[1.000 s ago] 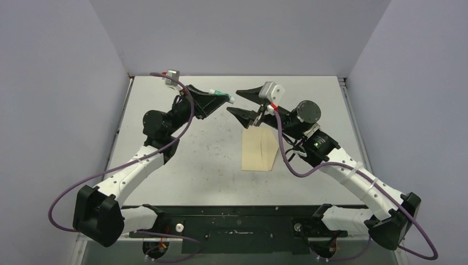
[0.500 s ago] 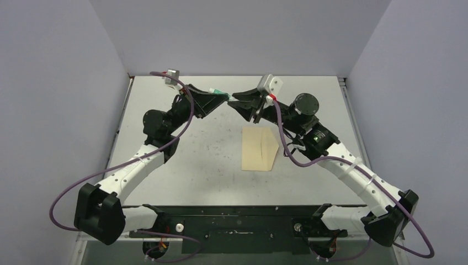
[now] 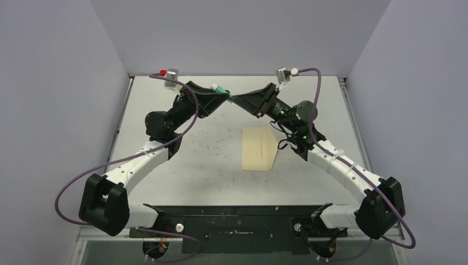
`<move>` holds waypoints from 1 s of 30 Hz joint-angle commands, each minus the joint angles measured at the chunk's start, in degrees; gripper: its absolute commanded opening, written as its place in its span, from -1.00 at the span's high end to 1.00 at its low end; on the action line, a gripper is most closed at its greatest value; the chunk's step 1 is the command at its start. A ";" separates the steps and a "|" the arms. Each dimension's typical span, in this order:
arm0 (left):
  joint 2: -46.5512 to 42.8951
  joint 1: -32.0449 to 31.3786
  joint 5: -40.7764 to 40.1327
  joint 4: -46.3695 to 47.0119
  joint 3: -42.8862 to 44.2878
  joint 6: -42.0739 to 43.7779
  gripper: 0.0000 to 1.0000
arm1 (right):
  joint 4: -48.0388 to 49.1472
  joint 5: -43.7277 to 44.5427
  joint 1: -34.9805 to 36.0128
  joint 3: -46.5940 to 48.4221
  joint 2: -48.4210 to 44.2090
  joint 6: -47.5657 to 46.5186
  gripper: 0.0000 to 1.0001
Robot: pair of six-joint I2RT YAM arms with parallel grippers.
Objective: Place the letter into the envelope and seal it
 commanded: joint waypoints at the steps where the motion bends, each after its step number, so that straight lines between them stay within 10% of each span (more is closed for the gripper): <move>1: 1.02 0.55 -0.11 9.81 4.09 1.58 1.00 | 12.08 5.53 0.58 -4.14 -0.28 28.13 0.89; 7: -0.04 0.56 -0.95 8.86 3.23 0.60 1.00 | 18.17 9.43 0.11 -7.70 -2.20 29.43 0.83; 11: -1.05 0.56 -0.74 7.09 2.41 0.32 1.00 | 12.78 7.71 0.10 -8.04 -5.13 5.51 -0.54; 14: -1.72 0.56 -0.30 5.02 1.94 -0.13 1.00 | -0.57 6.70 0.90 -4.55 -7.39 -17.40 -0.79; 30: -4.44 0.03 1.93 -2.41 1.89 -4.20 1.00 | -22.72 8.03 9.25 7.01 -8.73 -71.88 0.01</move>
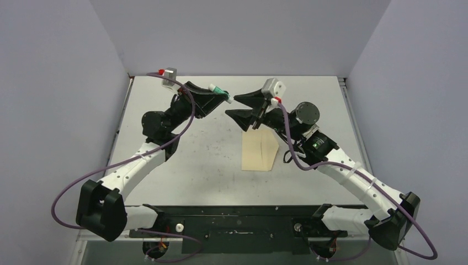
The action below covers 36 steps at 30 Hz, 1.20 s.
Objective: Place the letter into the envelope and seal it
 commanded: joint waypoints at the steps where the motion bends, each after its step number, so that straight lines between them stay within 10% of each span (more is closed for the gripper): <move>1: -2.58 -0.28 1.24 -0.19 1.59 -1.33 1.00 | -3.09 1.15 0.72 1.58 -1.60 -17.26 0.05; 16: -3.43 -0.58 2.16 -0.82 0.81 -1.17 1.00 | 4.89 -0.76 1.85 0.47 -0.57 -14.53 0.07; 36: -3.94 -0.94 3.66 0.27 0.90 0.01 1.00 | 11.61 -2.10 1.86 -1.62 -0.34 0.55 0.89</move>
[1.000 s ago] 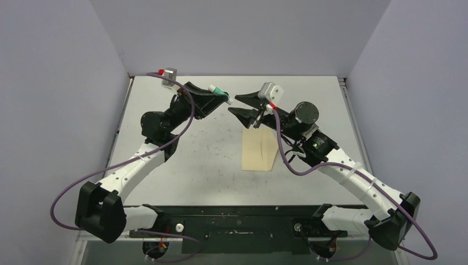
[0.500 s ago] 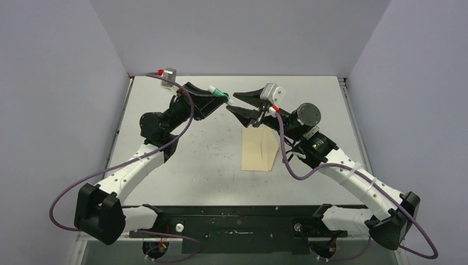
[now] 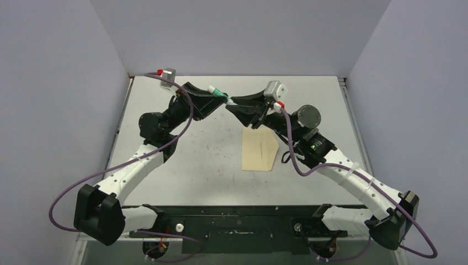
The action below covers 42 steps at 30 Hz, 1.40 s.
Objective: Place the letter into the envelope and seal it
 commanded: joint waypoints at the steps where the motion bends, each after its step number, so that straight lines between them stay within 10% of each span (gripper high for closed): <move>1: -1.88 -0.55 1.95 2.17 0.70 1.31 1.00 | 7.79 -1.58 0.03 -0.41 -0.16 10.64 0.89; 9: -2.05 -0.63 1.22 3.12 1.87 3.59 1.00 | 27.17 8.05 -2.72 -9.30 -0.36 49.02 0.89; 25: -1.87 -0.64 0.56 2.77 3.45 6.14 1.00 | 31.44 18.29 -1.50 -13.11 1.98 81.69 0.89; 30: -1.90 -0.63 0.01 2.61 3.53 5.94 1.00 | 29.93 19.30 -1.33 -12.88 0.78 75.53 0.85; 36: -2.61 -0.63 -1.40 1.96 2.20 3.66 1.00 | 22.02 18.12 -1.28 -11.71 -4.65 51.36 -0.50; 42: -3.61 -0.67 -4.27 -5.84 3.71 -3.36 1.00 | 14.05 12.66 -1.19 -9.13 -7.70 17.49 -0.74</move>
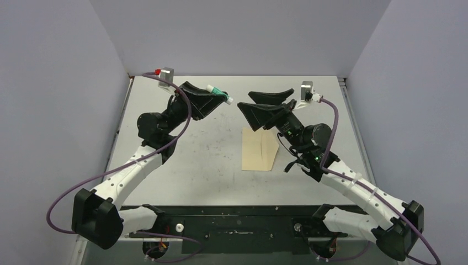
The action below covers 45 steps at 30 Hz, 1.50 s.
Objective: Place the letter into the envelope and seal it
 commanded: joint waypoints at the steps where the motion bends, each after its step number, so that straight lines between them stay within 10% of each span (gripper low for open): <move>1: -1.97 0.00 -2.77 -4.31 3.29 -5.85 1.00 | -6.02 -4.74 0.03 4.79 -1.58 -31.39 -0.74; 13: -2.18 -0.12 -4.39 -11.58 5.95 -17.89 1.00 | -10.78 -11.54 1.85 13.43 4.54 -57.46 -0.47; 28: -0.59 0.33 -4.66 -10.34 5.18 -21.68 1.00 | -6.53 -12.12 2.98 14.55 8.48 -60.02 0.20; 45: -0.19 0.69 -4.74 -10.24 4.91 -20.17 1.00 | -3.21 -13.01 3.07 13.22 7.57 -57.48 0.05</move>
